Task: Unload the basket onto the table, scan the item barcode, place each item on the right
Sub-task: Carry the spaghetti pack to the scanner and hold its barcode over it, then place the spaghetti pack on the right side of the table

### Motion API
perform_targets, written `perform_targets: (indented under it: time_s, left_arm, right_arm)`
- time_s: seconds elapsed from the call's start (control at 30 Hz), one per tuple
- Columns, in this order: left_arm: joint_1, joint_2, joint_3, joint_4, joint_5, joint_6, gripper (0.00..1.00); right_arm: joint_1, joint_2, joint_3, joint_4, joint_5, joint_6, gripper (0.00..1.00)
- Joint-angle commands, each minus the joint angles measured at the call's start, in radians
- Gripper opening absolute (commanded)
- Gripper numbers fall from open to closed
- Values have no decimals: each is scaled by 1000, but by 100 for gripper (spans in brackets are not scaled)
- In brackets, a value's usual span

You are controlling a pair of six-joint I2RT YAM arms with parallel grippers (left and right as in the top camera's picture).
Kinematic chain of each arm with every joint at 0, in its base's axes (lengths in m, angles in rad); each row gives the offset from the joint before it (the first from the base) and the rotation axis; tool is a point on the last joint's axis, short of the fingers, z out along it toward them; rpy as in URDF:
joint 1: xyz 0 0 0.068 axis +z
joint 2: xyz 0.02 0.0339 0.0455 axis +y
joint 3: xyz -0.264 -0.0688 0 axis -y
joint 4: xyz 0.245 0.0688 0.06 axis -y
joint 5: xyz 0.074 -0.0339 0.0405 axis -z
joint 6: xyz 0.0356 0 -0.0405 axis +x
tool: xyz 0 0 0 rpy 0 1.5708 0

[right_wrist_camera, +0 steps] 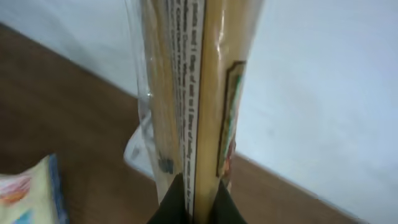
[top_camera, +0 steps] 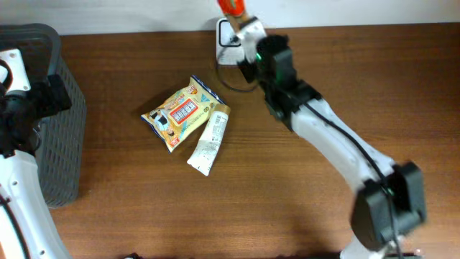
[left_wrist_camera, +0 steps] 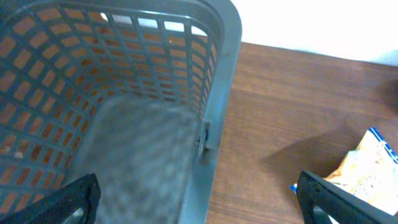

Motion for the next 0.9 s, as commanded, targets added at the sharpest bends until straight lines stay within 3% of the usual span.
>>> perform_targets:
  time_s: [0.0,0.1,0.2,0.33,0.57,0.87]
  left_arm:
    - [5,-10,5,2,8,16,99]
    - [5,-10,5,2,8,16,99]
    - [5,-11,5,2,8,16,99]
    - [5,-11,5,2,8,16,99]
    - [5,-10,5,2,8,16,99]
    - [5,-10,5,2,8,16,99]
  right_arm:
    - [9,107,265,37,66,-167,4]
    - [10,247,364,149,82,-370,4]
    - [30,347,365,391,92,-642,4]
    - [47,438,365,518,87,-874,4]
    - [47,499,365,551,53,-958,4]
    - [74,505,365,479,12,-946,4]
